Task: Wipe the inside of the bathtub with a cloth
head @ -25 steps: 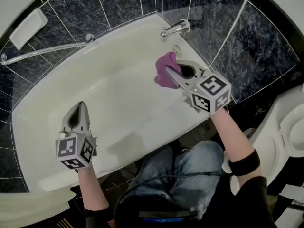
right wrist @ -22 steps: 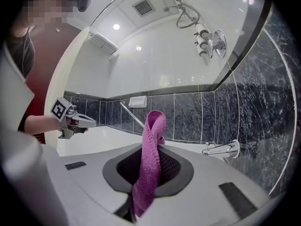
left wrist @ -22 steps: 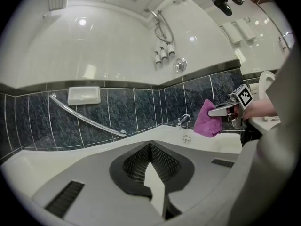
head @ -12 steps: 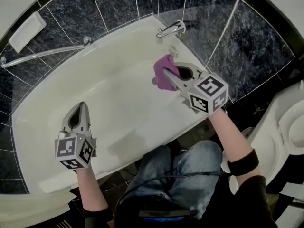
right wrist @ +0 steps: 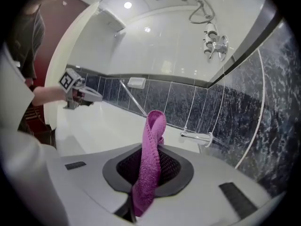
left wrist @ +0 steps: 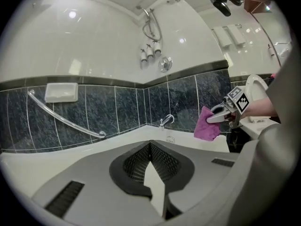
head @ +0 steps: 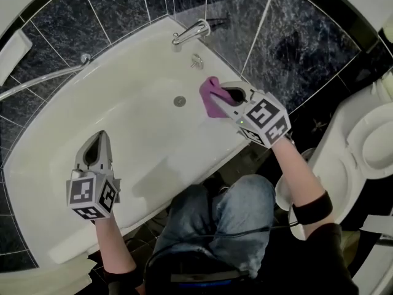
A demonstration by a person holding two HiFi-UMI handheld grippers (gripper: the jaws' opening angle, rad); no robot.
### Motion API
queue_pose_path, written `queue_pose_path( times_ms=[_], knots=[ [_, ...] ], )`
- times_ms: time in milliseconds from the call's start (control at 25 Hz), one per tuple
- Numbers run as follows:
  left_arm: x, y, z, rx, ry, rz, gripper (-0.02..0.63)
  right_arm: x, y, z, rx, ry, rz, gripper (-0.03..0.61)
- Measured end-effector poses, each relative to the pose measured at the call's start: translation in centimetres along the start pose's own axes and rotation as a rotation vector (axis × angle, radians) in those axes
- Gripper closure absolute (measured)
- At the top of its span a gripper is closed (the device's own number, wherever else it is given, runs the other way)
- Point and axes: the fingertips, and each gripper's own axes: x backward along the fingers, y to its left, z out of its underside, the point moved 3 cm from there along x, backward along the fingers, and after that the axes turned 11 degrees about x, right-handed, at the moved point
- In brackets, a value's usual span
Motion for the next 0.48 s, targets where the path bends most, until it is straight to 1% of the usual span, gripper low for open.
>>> queue_pose_path(
  times_ms=[120, 200, 320, 400, 480],
  knots=[
    [-1.2, -1.6, 0.5, -0.008, 0.012, 0.037, 0.617, 1.4, 0.1, 3.1, 0.135, 0.156, 0.000, 0.515],
    [-2.0, -2.4, 0.8, -0.008, 0.020, 0.060, 0.617, 1.8, 0.3, 5.4, 0.249, 0.263, -0.008, 0.515],
    [-2.9, -3.2, 1.3, -0.003, 0.032, 0.086, 0.617, 1.8, 1.6, 8.6, 0.420, 0.402, -0.057, 0.514],
    [-3.2, -3.5, 1.7, -0.001, 0.039, 0.097, 0.617, 1.6, 3.1, 10.4, 0.462, 0.443, -0.109, 0.508],
    [-3.4, -3.7, 2.0, -0.001, 0.045, 0.103, 0.617, 1.4, 4.4, 11.4, 0.448, 0.445, -0.151, 0.500]
  ],
)
